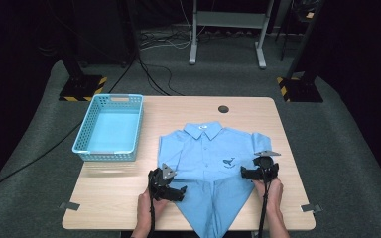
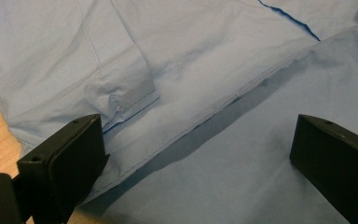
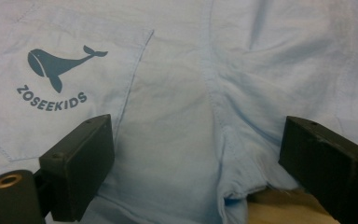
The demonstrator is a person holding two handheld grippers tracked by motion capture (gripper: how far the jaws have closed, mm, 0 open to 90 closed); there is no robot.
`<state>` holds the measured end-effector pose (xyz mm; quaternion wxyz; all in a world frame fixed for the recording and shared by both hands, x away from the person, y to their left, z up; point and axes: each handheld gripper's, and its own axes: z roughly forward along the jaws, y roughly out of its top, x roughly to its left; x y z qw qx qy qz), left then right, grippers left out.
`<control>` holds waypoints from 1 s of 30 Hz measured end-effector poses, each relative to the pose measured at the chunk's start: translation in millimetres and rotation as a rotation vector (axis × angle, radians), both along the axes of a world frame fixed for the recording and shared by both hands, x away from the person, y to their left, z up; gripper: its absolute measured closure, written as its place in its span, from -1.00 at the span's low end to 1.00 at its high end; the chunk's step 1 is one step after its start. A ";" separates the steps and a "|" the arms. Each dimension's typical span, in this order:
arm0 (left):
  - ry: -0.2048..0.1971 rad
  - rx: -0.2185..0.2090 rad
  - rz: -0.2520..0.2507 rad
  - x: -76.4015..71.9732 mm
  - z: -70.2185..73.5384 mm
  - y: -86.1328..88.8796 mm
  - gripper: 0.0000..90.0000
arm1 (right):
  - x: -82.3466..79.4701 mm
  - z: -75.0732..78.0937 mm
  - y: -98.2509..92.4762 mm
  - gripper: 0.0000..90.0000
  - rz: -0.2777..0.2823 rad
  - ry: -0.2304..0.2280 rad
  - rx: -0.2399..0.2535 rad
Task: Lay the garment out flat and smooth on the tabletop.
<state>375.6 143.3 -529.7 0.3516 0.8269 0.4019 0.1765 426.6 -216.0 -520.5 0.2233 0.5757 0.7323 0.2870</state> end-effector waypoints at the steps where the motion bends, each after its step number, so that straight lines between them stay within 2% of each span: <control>1: -0.001 0.000 0.000 -0.1 0.0 0.0 -0.94 | -1.2 -0.4 -1.2 -0.79 -0.005 -0.004 0.000; 9: 0.002 -0.001 -0.002 1.2 0.0 -2.8 -0.94 | -5.7 -0.9 -11.3 -0.80 -0.055 -0.012 0.002; 13: 0.003 -0.001 0.001 1.5 0.1 -4.9 -0.94 | -7.2 -1.0 -13.8 -0.80 -0.062 -0.014 0.000; 22: -0.021 0.014 -0.005 -2.8 0.5 -28.3 -0.94 | -8.3 -1.0 -22.7 -0.80 -0.078 -0.016 0.001; 30: -0.017 0.010 -0.010 -1.4 0.5 -35.1 -0.94 | -11.7 -1.3 -34.2 -0.80 -0.095 -0.034 -0.013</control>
